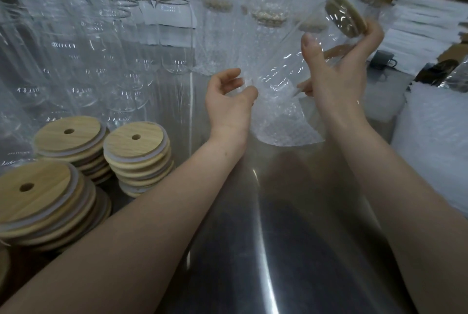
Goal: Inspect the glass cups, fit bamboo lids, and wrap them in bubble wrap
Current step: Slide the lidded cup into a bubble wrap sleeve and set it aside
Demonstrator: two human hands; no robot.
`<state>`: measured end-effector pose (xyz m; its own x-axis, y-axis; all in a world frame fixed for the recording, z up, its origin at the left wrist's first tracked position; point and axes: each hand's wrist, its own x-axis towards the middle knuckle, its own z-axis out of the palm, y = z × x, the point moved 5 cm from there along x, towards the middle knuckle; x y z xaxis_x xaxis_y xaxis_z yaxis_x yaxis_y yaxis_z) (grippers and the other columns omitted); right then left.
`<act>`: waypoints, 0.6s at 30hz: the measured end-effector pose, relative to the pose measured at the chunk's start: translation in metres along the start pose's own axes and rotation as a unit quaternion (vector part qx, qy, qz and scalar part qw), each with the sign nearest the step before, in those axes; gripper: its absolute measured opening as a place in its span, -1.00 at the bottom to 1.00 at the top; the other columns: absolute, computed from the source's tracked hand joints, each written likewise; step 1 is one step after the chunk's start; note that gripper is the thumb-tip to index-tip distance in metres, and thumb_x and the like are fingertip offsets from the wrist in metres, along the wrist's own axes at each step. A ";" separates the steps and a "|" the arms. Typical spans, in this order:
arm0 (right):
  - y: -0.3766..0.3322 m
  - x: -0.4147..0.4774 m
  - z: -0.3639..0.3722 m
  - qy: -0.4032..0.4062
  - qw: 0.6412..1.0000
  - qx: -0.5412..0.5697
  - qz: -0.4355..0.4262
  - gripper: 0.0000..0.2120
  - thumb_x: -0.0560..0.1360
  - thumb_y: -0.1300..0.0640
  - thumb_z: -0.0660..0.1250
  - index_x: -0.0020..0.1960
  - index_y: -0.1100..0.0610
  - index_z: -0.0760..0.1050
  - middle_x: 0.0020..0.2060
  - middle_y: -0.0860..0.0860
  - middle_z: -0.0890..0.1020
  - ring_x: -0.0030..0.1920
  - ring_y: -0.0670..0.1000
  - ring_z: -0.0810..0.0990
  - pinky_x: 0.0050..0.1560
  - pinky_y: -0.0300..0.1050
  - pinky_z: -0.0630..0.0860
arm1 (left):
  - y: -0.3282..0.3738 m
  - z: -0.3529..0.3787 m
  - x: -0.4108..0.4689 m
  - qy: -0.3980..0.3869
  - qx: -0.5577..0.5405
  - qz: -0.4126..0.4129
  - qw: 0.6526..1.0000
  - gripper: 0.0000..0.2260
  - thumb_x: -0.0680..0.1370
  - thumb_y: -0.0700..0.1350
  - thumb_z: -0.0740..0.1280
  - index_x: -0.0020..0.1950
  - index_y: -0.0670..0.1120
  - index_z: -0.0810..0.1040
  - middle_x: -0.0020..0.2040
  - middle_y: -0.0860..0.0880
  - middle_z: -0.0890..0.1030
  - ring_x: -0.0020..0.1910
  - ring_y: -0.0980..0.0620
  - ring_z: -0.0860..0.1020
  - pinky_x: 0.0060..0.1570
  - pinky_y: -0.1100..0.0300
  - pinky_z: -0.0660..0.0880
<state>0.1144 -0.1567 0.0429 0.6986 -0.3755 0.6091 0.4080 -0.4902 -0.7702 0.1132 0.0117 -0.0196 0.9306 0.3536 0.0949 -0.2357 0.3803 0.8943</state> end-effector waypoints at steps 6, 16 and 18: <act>-0.001 -0.004 0.001 0.003 0.998 -0.024 -0.056 -0.27 0.44 -0.22 0.39 0.41 0.07 0.14 0.04 -0.30 0.35 0.07 -0.01 0.52 0.07 -0.05 0.53 | 0.003 -0.006 0.005 0.031 -0.016 0.018 0.999 -0.80 0.48 -0.37 0.41 -0.09 -0.08 0.51 -0.14 -0.14 0.56 -0.21 0.01 0.55 -0.10 0.16 0.54; 0.003 -0.009 -0.003 0.057 0.998 0.001 -0.014 -0.24 0.42 -0.21 0.42 0.39 0.16 0.15 0.21 0.01 0.45 0.04 -0.04 0.51 0.03 0.02 0.56 | 0.008 0.009 -0.010 -0.160 0.169 0.135 0.963 -0.59 0.45 -0.35 0.43 0.27 -0.16 0.47 0.25 0.01 0.52 0.20 0.20 0.45 0.24 0.49 0.30; 0.005 -0.008 -0.005 0.084 0.996 0.033 0.008 -0.23 0.38 -0.24 0.40 0.37 0.15 0.17 0.14 -0.03 0.50 0.01 -0.01 0.54 0.08 -0.01 0.53 | 0.003 0.015 -0.015 -0.186 0.242 0.174 0.936 -0.37 0.42 -0.35 0.44 0.44 -0.15 0.32 0.37 -0.01 0.39 0.32 0.21 0.32 0.27 0.56 0.18</act>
<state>0.1076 -0.1600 0.0354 0.6001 -0.5114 0.6150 0.4387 -0.4325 -0.7877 0.1028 -0.0049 -0.0115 0.8759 0.0278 0.4818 -0.4711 -0.1668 0.8661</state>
